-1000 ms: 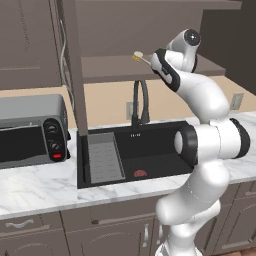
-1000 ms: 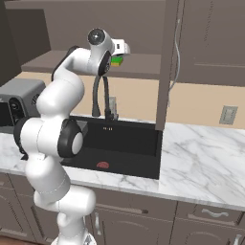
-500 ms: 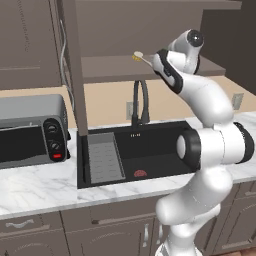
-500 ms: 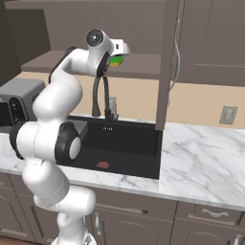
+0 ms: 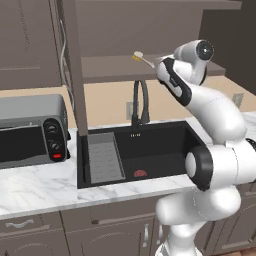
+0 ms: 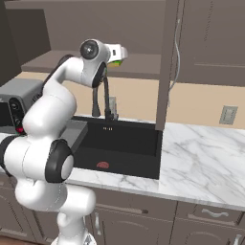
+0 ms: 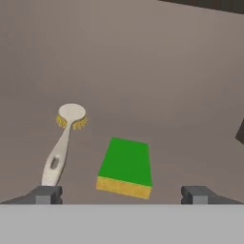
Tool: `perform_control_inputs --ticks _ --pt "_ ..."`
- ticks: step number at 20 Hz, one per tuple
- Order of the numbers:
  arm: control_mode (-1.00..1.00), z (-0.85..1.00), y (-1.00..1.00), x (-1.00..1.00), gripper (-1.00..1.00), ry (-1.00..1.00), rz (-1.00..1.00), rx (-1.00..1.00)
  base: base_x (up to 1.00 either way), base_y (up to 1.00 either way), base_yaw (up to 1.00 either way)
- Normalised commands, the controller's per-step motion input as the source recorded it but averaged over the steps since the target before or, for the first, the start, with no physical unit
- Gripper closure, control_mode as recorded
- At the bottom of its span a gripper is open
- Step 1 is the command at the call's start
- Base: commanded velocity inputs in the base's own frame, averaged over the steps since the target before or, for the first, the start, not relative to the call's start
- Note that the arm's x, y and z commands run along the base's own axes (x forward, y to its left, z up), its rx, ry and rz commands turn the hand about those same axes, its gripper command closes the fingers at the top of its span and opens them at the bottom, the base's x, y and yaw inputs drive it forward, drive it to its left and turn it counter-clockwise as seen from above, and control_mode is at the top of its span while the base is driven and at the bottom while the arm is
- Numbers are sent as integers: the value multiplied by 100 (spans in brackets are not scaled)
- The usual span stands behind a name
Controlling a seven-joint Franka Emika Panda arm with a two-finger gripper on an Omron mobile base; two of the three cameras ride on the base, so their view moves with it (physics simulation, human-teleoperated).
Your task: Pick up the dish brush and sponge from the sink, and place them back in the cabinet, and close the cabinet doors.
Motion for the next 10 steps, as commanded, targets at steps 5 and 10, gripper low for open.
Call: perform_control_inputs --ticks 5,10 --pt "-100 0 -2 -58 -100 -3 0 0 0 0 0" --pt "-100 2 -18 -49 -100 0 0 0 0 0 0"
